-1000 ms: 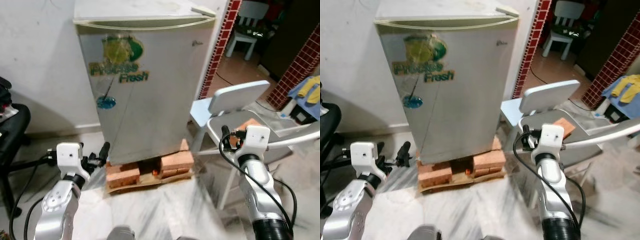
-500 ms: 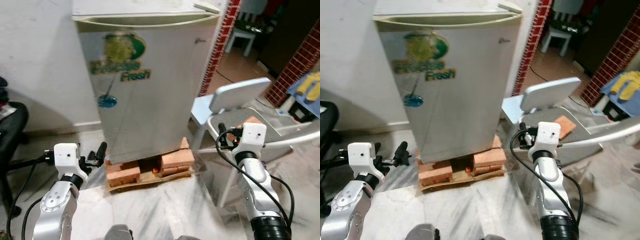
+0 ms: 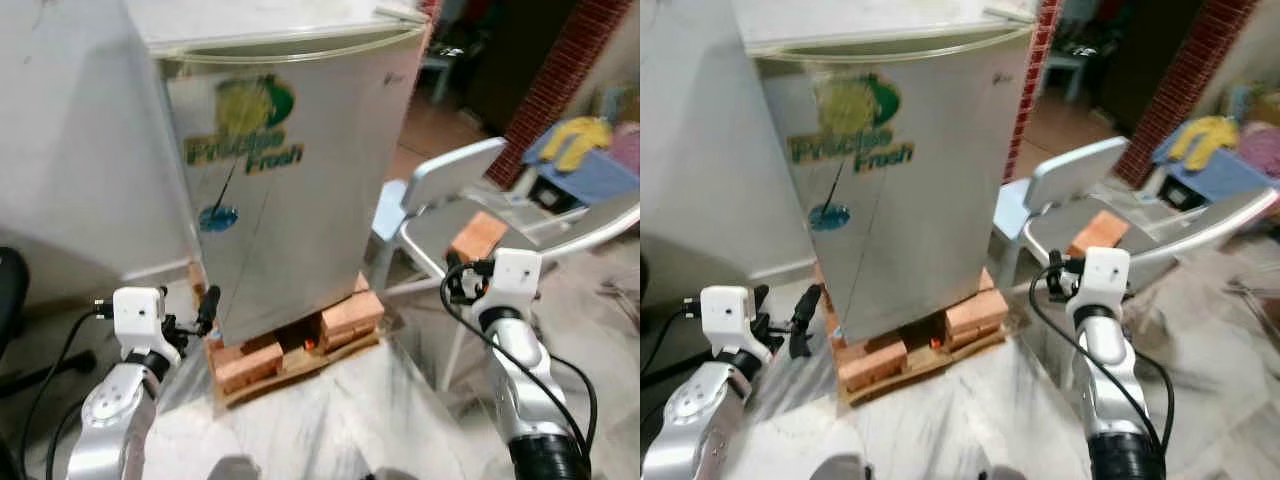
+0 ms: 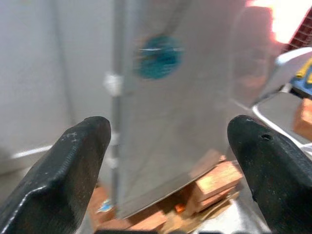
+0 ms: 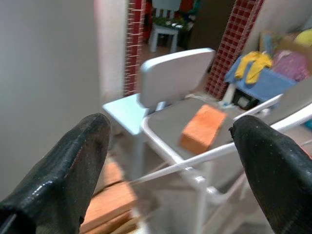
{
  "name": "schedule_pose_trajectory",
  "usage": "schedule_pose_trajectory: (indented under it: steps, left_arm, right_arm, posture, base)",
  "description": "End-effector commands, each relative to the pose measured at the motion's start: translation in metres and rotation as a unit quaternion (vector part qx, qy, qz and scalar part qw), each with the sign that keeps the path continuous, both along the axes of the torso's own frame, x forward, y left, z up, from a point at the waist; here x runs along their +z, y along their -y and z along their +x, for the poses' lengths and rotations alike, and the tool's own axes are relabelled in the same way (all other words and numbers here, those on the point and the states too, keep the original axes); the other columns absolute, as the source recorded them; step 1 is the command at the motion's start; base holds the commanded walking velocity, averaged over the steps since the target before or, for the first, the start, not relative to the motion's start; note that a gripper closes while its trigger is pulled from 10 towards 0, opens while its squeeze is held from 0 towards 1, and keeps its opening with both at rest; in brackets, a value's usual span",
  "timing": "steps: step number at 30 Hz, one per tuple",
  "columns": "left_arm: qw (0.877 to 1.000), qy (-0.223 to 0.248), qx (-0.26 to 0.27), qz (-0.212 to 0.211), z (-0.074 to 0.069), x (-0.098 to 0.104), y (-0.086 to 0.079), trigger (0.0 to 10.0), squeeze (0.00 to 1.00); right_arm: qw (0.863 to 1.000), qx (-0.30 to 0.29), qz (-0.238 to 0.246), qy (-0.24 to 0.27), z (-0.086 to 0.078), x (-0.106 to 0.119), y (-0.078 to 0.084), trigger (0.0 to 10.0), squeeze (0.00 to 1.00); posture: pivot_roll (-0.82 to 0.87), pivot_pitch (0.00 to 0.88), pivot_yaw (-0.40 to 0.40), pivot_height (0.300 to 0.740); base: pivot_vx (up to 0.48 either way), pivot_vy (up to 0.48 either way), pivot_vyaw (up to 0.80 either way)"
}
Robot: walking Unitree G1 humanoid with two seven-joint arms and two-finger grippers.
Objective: Restocking fridge
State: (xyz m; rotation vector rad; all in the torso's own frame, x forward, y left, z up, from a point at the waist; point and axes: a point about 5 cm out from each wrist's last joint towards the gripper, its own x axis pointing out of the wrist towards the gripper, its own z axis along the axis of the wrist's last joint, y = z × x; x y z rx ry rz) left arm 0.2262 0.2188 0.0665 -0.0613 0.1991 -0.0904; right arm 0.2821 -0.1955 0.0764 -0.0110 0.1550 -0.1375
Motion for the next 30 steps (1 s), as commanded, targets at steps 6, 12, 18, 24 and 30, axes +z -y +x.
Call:
schedule_pose_trajectory:
  steps: [6, 12, 18, 24, 30]
  left_arm:
    - [1.0, -0.007, 0.007, -0.01, 0.0006, -0.0011, -0.0004, 10.0, 0.0]
    - [1.0, -0.013, 0.008, -0.006, 0.0003, -0.003, 0.0004, 10.0, 0.0]
    - [1.0, -0.014, 0.003, -0.009, -0.0008, -0.0036, 0.0009, 10.0, 0.0]
    - [1.0, -0.012, -0.003, -0.009, -0.0041, -0.0037, -0.0001, 10.0, 0.0]
    - [1.0, -0.012, 0.0, -0.006, -0.0049, -0.0024, -0.0049, 10.0, 0.0]
  right_arm:
    - [1.0, 0.01, -0.009, 0.011, 0.0054, 0.0072, -0.0004, 10.0, 0.0]
    - [1.0, 0.012, -0.009, 0.011, 0.0063, 0.0067, -0.0007, 10.0, 0.0]
    - [1.0, 0.013, -0.008, 0.011, 0.0075, 0.0061, -0.0014, 10.0, 0.0]
    - [1.0, 0.01, -0.008, 0.009, 0.0078, 0.005, -0.0014, 10.0, 0.0]
    - [1.0, 0.009, -0.008, 0.006, 0.0078, 0.004, -0.0014, 10.0, 0.0]
  posture:
    - [0.16, 0.007, -0.082, 0.74]
    - [0.16, 0.004, -0.083, 0.74]
    - [0.16, 0.002, -0.08, 0.74]
    - [0.16, 0.002, -0.079, 0.74]
    - [0.16, 0.002, -0.079, 0.74]
  base:
    - [0.0, 0.466, -0.77]
    - [0.0, 0.48, -0.75]
    - [0.0, 0.48, -0.61]
    - [0.0, 0.48, 0.0]
    - [0.0, 0.48, -0.63]
